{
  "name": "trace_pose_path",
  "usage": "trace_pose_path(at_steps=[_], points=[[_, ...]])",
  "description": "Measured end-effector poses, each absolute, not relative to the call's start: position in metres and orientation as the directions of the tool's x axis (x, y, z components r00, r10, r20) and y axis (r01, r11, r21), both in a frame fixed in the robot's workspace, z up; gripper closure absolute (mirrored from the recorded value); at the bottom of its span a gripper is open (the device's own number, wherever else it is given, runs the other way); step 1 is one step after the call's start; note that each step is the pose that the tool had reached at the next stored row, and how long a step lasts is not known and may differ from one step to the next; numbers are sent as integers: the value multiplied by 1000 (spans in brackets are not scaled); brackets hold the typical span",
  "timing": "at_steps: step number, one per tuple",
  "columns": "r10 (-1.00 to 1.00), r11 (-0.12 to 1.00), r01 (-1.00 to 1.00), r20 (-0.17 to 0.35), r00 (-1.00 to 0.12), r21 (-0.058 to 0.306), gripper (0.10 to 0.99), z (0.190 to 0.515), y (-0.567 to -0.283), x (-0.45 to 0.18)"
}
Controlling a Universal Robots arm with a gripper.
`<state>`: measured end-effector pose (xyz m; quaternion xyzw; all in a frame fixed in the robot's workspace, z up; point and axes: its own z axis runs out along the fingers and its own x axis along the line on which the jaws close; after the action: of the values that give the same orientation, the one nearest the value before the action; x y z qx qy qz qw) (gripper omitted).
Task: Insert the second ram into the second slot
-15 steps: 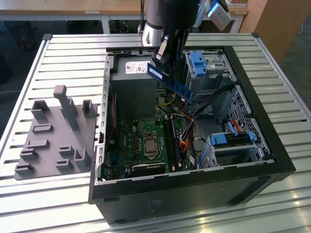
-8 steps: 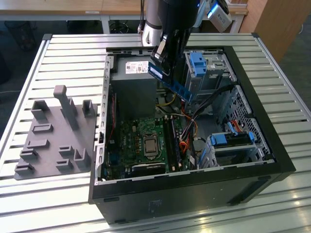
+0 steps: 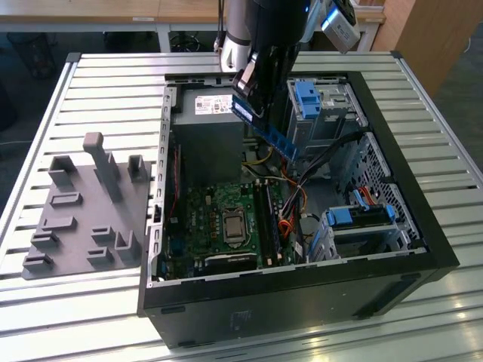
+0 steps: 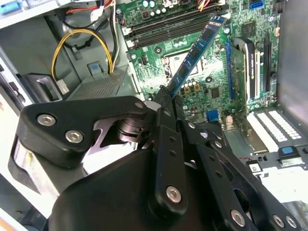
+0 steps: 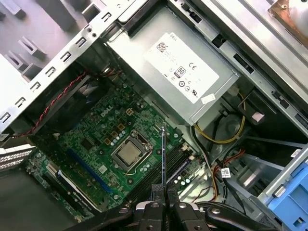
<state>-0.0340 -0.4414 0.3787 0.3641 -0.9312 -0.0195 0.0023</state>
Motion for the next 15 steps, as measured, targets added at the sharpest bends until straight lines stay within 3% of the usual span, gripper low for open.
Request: trace_pose_path(at_steps=[15], points=[[-581, 813, -581, -10, -814, 38, 949, 379, -441, -34]])
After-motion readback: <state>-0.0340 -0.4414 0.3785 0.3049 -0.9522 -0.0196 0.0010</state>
